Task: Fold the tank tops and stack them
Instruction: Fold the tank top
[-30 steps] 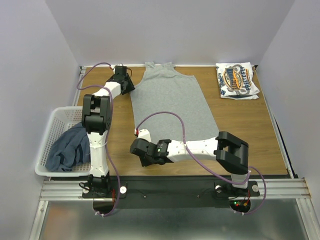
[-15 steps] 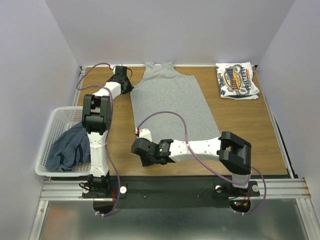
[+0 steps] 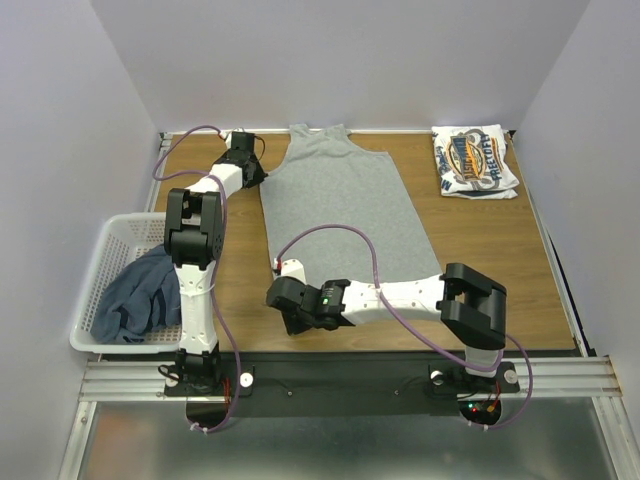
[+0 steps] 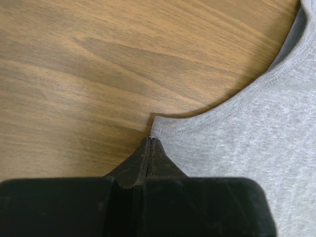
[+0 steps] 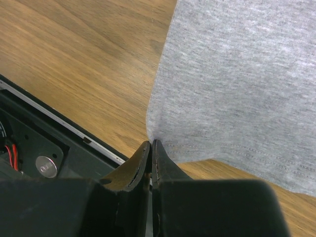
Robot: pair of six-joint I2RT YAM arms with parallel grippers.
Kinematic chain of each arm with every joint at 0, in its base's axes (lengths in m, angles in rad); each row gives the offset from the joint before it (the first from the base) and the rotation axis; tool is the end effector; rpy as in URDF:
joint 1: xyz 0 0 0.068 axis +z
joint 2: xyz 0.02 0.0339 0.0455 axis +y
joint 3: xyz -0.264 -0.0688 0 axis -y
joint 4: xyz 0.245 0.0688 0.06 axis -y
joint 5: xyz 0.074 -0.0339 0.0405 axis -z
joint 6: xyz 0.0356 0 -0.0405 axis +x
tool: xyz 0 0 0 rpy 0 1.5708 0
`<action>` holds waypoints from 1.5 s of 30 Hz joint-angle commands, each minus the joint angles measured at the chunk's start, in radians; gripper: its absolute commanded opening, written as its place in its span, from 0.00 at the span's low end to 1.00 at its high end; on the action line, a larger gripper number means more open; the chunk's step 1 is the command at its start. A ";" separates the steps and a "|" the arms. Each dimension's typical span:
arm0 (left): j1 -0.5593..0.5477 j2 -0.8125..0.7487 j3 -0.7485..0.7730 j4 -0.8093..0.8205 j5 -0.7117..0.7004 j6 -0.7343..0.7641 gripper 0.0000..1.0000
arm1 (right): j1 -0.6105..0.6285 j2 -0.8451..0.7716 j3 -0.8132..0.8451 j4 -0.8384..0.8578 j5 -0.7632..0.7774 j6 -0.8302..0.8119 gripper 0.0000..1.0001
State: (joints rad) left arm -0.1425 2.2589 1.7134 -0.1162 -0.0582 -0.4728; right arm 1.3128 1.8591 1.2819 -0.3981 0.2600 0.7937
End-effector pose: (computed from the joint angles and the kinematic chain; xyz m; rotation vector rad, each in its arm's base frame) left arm 0.5097 -0.0710 0.1743 -0.4005 2.2089 -0.2699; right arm 0.1094 0.3785 0.1934 -0.5618 2.5189 0.5209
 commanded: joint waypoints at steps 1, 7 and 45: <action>-0.002 -0.059 0.005 0.016 -0.049 -0.003 0.00 | -0.003 -0.051 -0.007 0.054 -0.037 0.009 0.08; 0.000 -0.091 -0.005 0.012 -0.091 -0.001 0.00 | -0.004 -0.052 -0.007 0.071 -0.068 0.004 0.07; 0.070 -0.188 -0.040 -0.043 -0.181 -0.012 0.00 | -0.003 -0.014 0.031 0.197 -0.297 -0.011 0.05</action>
State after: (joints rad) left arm -0.0883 2.1597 1.6726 -0.1551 -0.1791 -0.4805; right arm 1.3087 1.8572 1.2762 -0.2821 0.0586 0.7826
